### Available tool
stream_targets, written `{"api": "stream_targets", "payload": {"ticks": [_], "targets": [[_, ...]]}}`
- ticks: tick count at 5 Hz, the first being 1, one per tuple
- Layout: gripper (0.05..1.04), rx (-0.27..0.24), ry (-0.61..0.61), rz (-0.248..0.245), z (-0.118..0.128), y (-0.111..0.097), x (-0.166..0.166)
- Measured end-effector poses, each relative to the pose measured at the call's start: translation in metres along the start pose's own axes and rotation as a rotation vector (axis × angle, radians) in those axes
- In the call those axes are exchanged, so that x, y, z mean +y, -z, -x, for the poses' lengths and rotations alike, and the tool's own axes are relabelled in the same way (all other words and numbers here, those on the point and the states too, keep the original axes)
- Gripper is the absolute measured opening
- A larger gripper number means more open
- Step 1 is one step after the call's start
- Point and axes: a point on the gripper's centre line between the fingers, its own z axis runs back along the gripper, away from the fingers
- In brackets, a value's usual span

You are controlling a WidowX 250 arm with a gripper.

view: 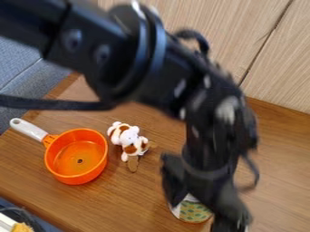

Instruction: Transferring the white object to the left side of the spatula

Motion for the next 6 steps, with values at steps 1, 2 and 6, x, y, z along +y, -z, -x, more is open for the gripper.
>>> {"api": "stream_targets", "payload": {"ticks": [1, 2, 6], "targets": [[1.001, 0.021, -0.047, -0.052, 0.007, 0.005, 0.015], [1.001, 0.061, -0.082, -0.066, 0.008, 0.017, 0.028], [1.001, 0.056, -0.247, 0.013, -0.044, 0.047, 0.054]]}}
